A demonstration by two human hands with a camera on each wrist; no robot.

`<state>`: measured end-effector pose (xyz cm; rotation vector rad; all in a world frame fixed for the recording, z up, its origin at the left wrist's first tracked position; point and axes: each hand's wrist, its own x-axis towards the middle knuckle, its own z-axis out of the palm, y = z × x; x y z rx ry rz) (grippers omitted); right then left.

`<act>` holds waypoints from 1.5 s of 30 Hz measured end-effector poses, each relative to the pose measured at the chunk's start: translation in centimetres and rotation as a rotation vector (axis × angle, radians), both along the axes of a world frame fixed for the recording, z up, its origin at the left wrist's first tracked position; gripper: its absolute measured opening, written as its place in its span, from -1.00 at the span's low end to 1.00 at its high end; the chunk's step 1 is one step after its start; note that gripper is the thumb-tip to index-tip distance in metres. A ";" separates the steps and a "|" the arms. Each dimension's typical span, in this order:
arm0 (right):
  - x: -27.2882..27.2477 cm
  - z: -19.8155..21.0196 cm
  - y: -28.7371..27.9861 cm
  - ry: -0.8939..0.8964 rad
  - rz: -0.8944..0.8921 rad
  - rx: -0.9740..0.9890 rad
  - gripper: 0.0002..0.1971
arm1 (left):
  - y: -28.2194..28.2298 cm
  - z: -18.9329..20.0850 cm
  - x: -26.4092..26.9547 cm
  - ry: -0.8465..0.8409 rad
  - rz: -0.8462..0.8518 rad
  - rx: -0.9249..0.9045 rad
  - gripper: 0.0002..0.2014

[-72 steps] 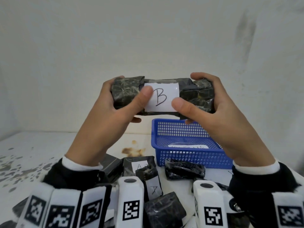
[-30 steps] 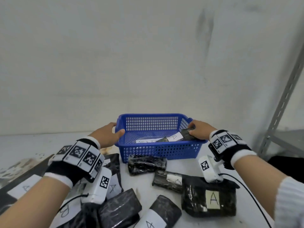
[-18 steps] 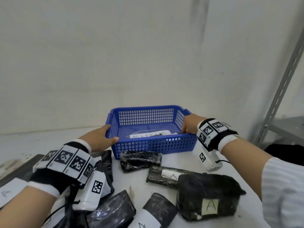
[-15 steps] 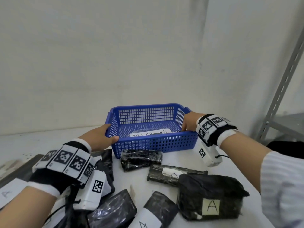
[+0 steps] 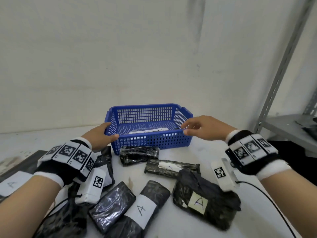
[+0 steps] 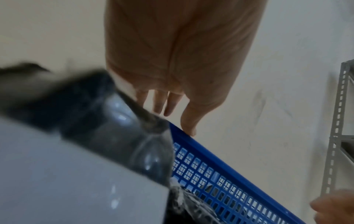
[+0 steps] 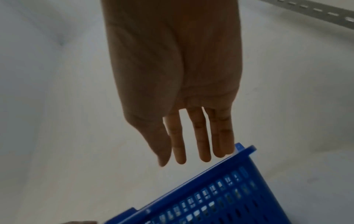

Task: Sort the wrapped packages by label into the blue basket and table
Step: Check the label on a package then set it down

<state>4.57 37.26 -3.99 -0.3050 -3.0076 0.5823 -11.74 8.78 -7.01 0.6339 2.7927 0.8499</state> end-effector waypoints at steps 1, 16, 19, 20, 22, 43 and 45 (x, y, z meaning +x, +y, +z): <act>1.4 -0.2 -0.4 -0.037 0.022 -0.030 -0.65 | -0.1 0.1 0.2 0.008 -0.001 0.032 -0.35; 9.7 -2.3 -5.3 -0.657 0.067 0.146 -0.40 | -1.1 1.8 5.0 0.082 -0.027 0.223 -0.63; 9.4 -2.5 -4.5 -0.496 0.056 0.002 -0.55 | -1.4 1.8 5.9 0.083 -0.055 0.242 -0.64; 9.2 -2.5 -4.4 -0.439 0.051 -0.086 -0.60 | -1.5 1.9 6.3 0.090 -0.075 0.252 -0.64; 8.6 -2.2 -4.2 -0.275 0.034 -0.245 -0.67 | -1.6 2.3 7.4 0.105 -0.130 0.263 -0.64; -3.0 4.3 -13.9 0.566 0.271 -0.933 -0.52 | -7.3 7.2 8.3 -0.080 -0.154 1.158 -0.34; -3.1 4.6 -14.2 0.591 0.280 -0.915 -0.53 | -7.8 7.3 8.4 -0.035 -0.183 1.136 -0.30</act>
